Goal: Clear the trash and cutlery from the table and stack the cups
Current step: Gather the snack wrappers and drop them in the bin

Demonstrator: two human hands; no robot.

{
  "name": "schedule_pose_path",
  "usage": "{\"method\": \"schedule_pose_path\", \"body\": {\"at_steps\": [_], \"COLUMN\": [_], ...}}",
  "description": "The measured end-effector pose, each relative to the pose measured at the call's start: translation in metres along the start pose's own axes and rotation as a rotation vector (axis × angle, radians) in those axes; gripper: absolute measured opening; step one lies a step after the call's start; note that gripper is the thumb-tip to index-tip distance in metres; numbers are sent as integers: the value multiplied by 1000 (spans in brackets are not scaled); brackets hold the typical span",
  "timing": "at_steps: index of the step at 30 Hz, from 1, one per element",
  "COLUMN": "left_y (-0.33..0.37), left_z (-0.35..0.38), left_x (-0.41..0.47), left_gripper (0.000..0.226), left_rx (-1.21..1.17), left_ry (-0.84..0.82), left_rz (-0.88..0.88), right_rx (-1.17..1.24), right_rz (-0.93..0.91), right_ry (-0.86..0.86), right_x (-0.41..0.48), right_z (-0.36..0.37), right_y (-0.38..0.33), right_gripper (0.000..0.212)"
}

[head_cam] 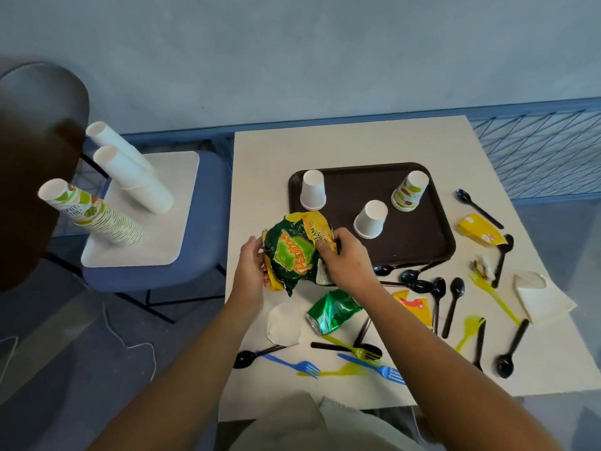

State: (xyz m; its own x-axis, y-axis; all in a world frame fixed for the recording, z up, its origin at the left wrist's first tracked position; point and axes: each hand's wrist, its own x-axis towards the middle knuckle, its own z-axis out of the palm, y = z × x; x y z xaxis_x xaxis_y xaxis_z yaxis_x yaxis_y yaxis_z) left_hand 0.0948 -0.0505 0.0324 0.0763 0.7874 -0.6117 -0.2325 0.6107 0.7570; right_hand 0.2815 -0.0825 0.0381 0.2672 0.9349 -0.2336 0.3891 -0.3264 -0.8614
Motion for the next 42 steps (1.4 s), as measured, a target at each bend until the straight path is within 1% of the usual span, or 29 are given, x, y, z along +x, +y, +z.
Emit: {"method": "schedule_pose_path", "body": {"at_steps": [2,4,6,7,10,12,14,17,19,21,25,28,34,38,42], "left_y": [-7,-16,-25,-29,-36,-39,-43,-45,-44,-45,-44,-42,-42,-43,-42], "left_z": [12,22,30,33,41,42,41,43,44,42,37,38,44,43,41], "left_x": [-9,-15,-21,-24,-30,-32,-33,-36,-40,-41,-45,-48,-53,-57,-55], "left_gripper": [55,52,44,43,41,40,44,50,51,50,46,55,54,56,51], "left_rx": [-20,110,259,298,296,283,289,306,314,315,279,247,196,156,116], "left_ry": [-67,-112,-61,-46,17,59,94,130,157,184,221,246,235,236,235], "left_rz": [-38,-11,53,75,103,107,112,137,149,152,133,113,91,107,115], "right_rx": [-25,-54,-60,-50,36,61,-85,-466,-671,-782,-926,-1011,-997,-844,-687], "right_rz": [2,3,-10,-14,42,75,3,-163,-234,-294,-396,-396,-328,-237,-167], "right_ry": [13,4,-4,-11,-44,-26,-47,-234,-321,-373,-443,-493,-463,-464,-383], "right_x": [-9,-17,-25,-28,-30,-28,-27,-26,-23,-22,-20,-16,-12,-14,-16], "right_z": [-11,-21,-31,-36,-53,-60,-63,-57,-47,-39,-32,-29,-38,-44,-60], "right_y": [6,12,16,18,29,42,58,81,93,100,104,108,116,118,115], "right_gripper": [21,22,23,23,17,16,24,48,55,52,42,40,46,45,46]}}
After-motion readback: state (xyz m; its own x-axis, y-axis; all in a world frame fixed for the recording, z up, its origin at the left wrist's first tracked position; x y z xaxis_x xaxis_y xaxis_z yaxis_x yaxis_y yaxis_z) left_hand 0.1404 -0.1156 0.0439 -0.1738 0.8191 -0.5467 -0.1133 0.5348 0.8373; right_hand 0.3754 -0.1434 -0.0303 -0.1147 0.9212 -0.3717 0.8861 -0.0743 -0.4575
